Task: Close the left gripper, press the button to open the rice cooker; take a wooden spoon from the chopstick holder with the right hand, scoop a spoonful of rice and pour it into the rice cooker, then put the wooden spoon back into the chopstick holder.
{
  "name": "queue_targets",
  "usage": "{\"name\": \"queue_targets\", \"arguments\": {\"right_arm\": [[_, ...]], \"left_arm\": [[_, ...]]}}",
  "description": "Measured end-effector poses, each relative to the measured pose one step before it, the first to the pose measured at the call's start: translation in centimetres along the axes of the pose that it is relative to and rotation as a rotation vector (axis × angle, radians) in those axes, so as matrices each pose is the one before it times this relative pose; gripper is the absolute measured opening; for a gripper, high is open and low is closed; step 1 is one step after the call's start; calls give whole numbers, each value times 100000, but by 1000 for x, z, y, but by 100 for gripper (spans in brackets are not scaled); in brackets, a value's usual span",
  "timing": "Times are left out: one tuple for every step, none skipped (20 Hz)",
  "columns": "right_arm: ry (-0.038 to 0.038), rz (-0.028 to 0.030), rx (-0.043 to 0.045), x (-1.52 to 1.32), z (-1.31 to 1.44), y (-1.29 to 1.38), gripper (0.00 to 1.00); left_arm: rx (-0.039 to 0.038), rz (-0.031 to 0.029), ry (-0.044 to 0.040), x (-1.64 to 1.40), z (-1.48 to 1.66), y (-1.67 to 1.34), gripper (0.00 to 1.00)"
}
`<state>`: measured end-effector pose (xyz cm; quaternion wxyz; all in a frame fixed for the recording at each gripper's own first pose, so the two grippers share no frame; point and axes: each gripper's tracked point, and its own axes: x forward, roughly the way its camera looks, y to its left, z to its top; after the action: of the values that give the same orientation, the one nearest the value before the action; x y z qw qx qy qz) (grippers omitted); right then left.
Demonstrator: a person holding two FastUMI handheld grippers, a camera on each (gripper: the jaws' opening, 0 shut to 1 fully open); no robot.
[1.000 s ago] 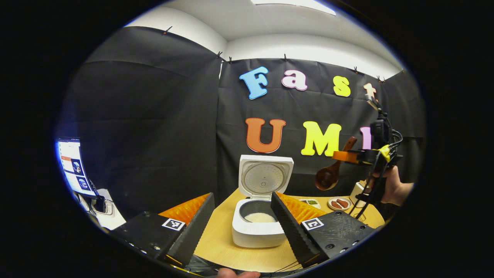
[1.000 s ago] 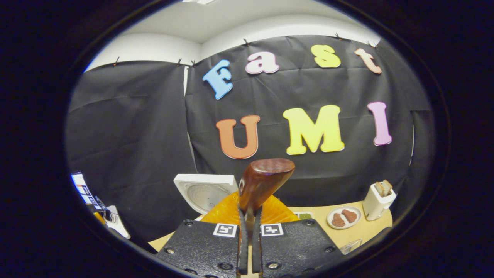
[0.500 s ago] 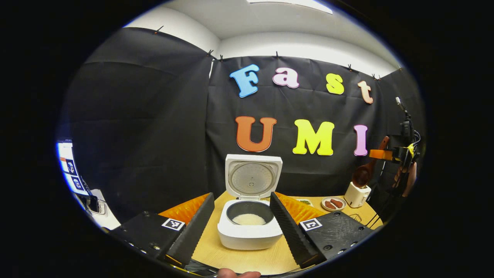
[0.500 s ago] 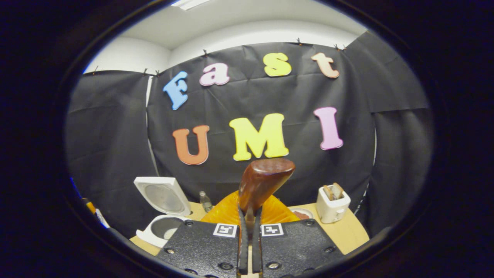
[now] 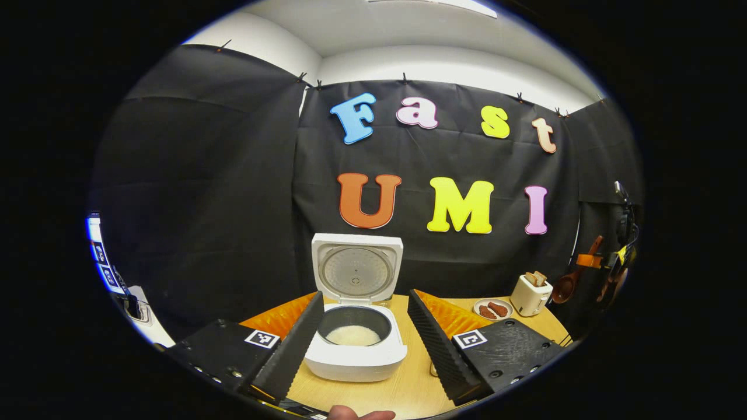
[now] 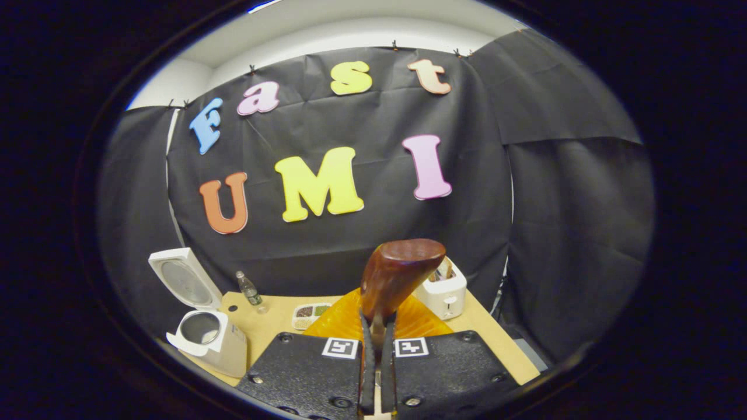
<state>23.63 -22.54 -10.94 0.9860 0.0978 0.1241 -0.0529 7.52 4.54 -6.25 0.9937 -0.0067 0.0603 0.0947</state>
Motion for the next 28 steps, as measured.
{"name": "queue_targets", "arguments": {"right_arm": [[1674,-561,1798,706,-1000,-451,9],[2069,-403,1940,736,-1009,-291,10],[2042,-453,1805,878,-1120,-372,10],[1832,-498,1515,826,-1022,-385,10],[1923,-618,1111,856,-1121,-366,10],[1881,-676,843,747,-1106,-373,9],[1621,-494,518,669,-1056,-416,9],[1669,-404,445,614,-1011,-310,10],[1793,-389,674,622,-964,-246,10],[2048,-283,979,701,-1031,-268,10],[2347,-305,1062,615,-1071,-206,10],[2062,-133,1074,730,-948,-158,12],[1597,-235,915,717,-821,-210,12],[1339,-567,405,700,-676,-262,10],[924,-475,-30,658,-610,-247,10],[949,-55,-266,618,-692,-210,10],[1251,60,146,724,-762,-107,10],[1501,-338,357,640,-605,-266,10],[1168,-287,476,562,-590,-195,10],[690,-363,221,489,-431,-140,11],[662,-681,-173,466,-381,-199,11],[772,-845,-81,391,-395,-192,11],[788,-324,462,328,-335,-1,11],[539,365,745,182,-150,102,12],[276,309,531,151,-217,-7,12],[133,-89,509,132,-100,-107,12],[-619,293,369,270,62,52,13],[-119,553,22,53,68,31,14]], "left_arm": [[-163,-130,248,82,240,-348,93],[49,61,390,140,100,-258,93],[0,70,517,163,75,-217,93],[27,178,407,206,76,-331,93],[26,302,283,125,47,-151,93],[273,216,388,172,9,-146,93],[304,77,601,275,-219,-210,93],[286,-86,969,212,-253,-417,93],[264,211,918,116,-228,-210,93],[-71,72,784,220,-309,-171,93],[-243,73,462,105,-77,-334,93],[-277,64,261,287,32,-165,93],[-155,53,326,50,28,-177,93],[153,115,482,308,-38,-145,93],[367,215,868,148,-226,35,93],[583,293,793,47,-155,-31,93],[659,281,959,268,-144,-41,93],[594,222,716,88,-125,29,93],[622,193,706,-13,-24,-49,93],[557,279,435,0,-26,-70,93],[219,231,343,-56,3,-79,93],[-40,256,308,7,-52,-46,93],[-72,316,450,103,-110,-57,93],[-60,275,627,9,-153,-43,93],[133,427,569,-34,-176,6,93],[76,332,224,-145,-10,46,93],[7,4,223,-58,-61,-147,93],[114,236,13,-66,-29,72,93]]}}
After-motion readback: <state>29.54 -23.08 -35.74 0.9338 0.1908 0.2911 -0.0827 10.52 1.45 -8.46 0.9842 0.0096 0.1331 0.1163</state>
